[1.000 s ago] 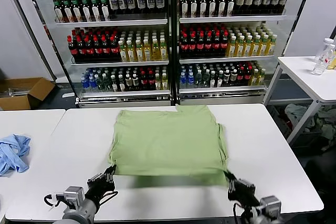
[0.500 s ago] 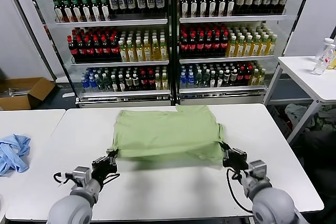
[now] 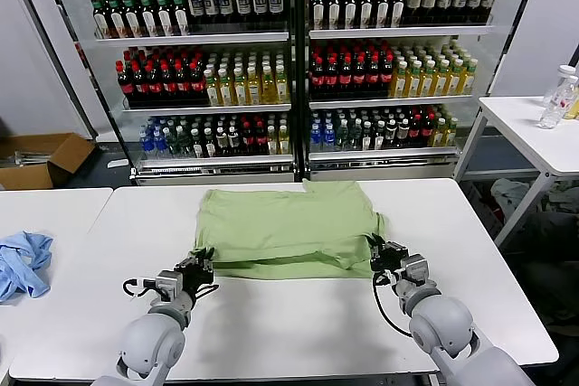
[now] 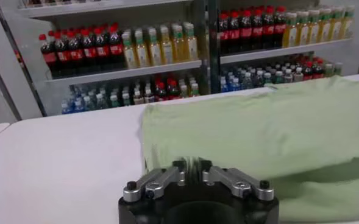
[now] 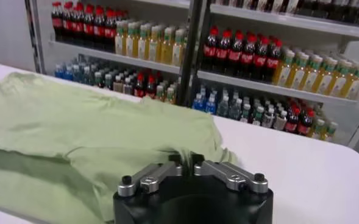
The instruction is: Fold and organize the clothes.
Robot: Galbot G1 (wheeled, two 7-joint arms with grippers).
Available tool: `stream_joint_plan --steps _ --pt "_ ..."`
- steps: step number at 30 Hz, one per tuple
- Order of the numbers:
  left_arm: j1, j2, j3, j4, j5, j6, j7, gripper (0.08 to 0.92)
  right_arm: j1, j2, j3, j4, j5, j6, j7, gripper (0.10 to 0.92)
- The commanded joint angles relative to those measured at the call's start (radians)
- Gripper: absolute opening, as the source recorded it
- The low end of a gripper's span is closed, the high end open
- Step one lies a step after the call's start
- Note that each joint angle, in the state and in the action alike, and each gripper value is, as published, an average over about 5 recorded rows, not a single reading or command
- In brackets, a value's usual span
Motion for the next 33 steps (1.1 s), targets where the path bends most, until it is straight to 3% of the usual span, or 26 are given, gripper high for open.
stream_joint_plan --steps 1,13,16,18,22,33 --pt "0.032 -0.050 -0.012 0.002 0.043 -0.003 -0.035 0.350 -0.042 0.015 0.035 0.029 -0.001 -0.040 0.005 0.456" --pt "-0.015 -0.041 -0.019 0.110 0.015 0.039 -0.059 0.697 -0.034 0.048 0.059 -0.074 0.088 -0.067 0.029 0.778" --pt "-0.016 -0.038 -0.013 0.118 0.013 0.055 -0.056 0.775 -0.019 0.049 0.045 -0.086 0.110 -0.068 0.029 0.815" --pt "-0.013 -0.037 -0.011 0.116 0.003 0.060 -0.052 0.796 -0.015 0.049 0.035 -0.095 0.128 -0.067 0.030 0.796" --pt "-0.003 -0.035 -0.012 0.101 -0.025 0.068 -0.038 0.732 -0.016 0.046 0.023 -0.098 0.155 -0.066 0.028 0.696" --pt "0.095 -0.021 -0.023 -0.054 -0.055 0.055 -0.013 0.411 -0.070 0.008 0.029 -0.038 0.211 -0.051 0.022 0.376"
